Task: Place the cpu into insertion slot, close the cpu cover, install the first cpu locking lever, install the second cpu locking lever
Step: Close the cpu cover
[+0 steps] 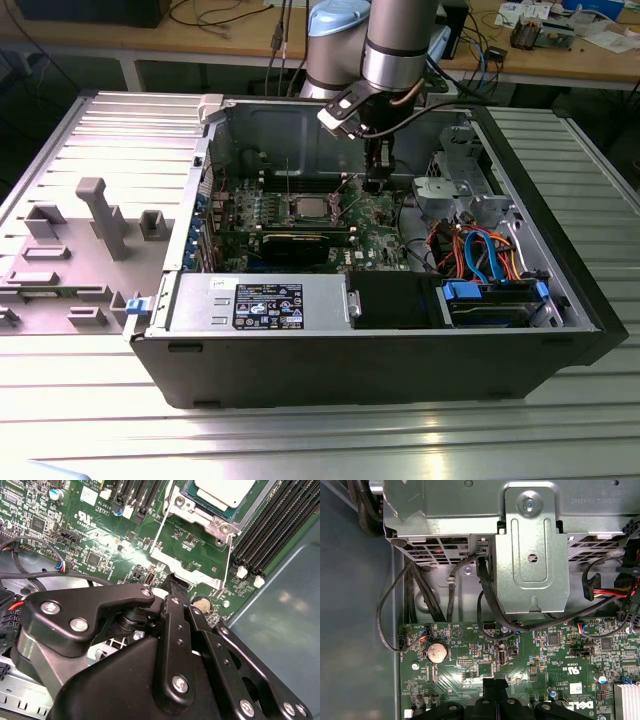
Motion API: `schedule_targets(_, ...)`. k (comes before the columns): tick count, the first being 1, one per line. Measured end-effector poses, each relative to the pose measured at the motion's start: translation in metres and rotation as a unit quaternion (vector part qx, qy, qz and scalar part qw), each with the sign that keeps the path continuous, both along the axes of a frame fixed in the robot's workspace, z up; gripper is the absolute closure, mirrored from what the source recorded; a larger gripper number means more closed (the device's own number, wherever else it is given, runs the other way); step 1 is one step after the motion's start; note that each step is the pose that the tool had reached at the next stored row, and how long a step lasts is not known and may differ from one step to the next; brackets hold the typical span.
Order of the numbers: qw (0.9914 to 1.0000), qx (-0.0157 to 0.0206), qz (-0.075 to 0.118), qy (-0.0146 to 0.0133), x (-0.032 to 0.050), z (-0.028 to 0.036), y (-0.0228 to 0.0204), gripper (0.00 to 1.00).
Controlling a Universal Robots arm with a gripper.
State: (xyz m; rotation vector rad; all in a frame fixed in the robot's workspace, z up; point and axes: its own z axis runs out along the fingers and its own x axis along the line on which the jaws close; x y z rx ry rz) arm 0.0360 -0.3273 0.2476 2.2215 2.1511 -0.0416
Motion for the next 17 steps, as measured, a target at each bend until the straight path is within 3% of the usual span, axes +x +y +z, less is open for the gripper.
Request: schedule_targets(17,1.0,0.0,0.0,0.0,-0.0067,-0.0002,0.0,0.89)
